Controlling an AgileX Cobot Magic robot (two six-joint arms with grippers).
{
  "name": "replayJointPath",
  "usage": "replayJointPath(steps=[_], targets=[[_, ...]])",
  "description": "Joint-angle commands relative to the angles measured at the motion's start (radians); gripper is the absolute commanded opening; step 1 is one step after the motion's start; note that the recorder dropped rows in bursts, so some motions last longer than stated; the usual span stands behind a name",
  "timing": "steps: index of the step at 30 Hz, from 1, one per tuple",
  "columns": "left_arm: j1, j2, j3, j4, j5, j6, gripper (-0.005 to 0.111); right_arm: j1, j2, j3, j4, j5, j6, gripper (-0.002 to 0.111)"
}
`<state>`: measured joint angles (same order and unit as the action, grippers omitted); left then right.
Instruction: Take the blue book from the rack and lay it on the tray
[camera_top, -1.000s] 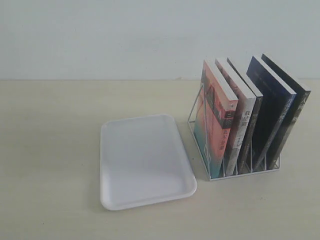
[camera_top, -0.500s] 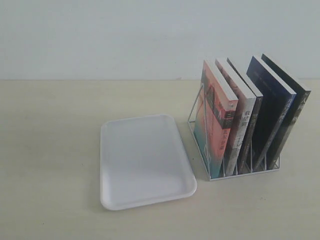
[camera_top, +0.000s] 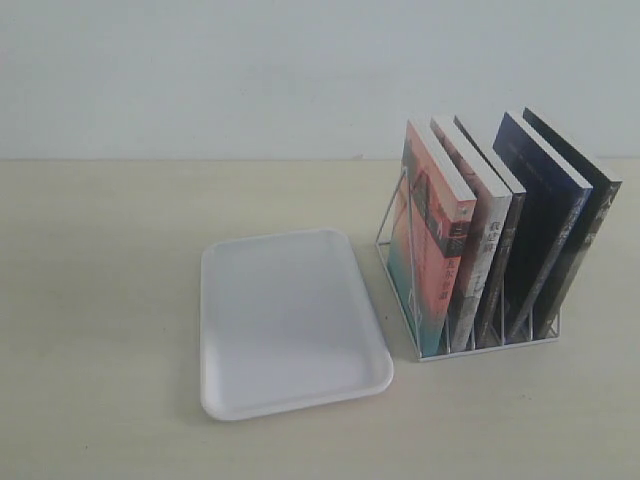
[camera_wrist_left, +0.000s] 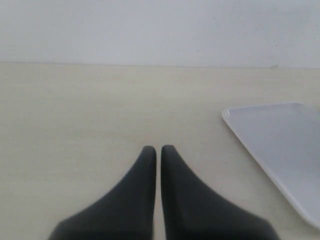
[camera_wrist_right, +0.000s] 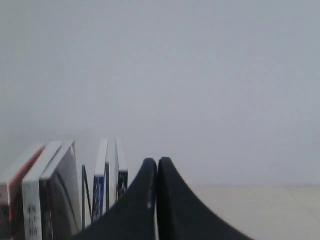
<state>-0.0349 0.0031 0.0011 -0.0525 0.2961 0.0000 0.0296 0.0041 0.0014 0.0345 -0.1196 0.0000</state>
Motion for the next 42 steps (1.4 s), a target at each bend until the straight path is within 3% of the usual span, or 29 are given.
replayJointPath(steps=[1, 3, 5, 10, 13, 31, 42], targets=[[0.002, -0.003, -0.001, -0.012, -0.004, 0.0, 0.004, 0.002, -0.004, -0.001, 0.001, -0.318, 0.025, 0.0], [0.002, -0.003, -0.001, -0.012, -0.004, 0.0, 0.004, 0.002, -0.004, -0.06, 0.001, -0.323, 0.05, 0.0], [0.002, -0.003, -0.001, -0.012, -0.004, 0.0, 0.004, 0.002, -0.004, -0.17, 0.001, -0.201, 0.043, 0.0], [0.002, -0.003, -0.001, -0.012, -0.004, 0.0, 0.004, 0.002, 0.127, -0.502, 0.001, 0.456, -0.035, 0.0], [0.002, -0.003, -0.001, -0.012, -0.004, 0.0, 0.004, 0.002, 0.24, -0.619, 0.001, 0.663, -0.04, 0.0], [0.002, -0.003, -0.001, -0.012, -0.004, 0.0, 0.004, 0.002, 0.315, -0.664, 0.008, 0.468, -0.031, 0.0], [0.002, -0.003, -0.001, -0.012, -0.004, 0.0, 0.004, 0.002, 0.535, -0.664, 0.173, 0.515, -0.03, 0.0]])
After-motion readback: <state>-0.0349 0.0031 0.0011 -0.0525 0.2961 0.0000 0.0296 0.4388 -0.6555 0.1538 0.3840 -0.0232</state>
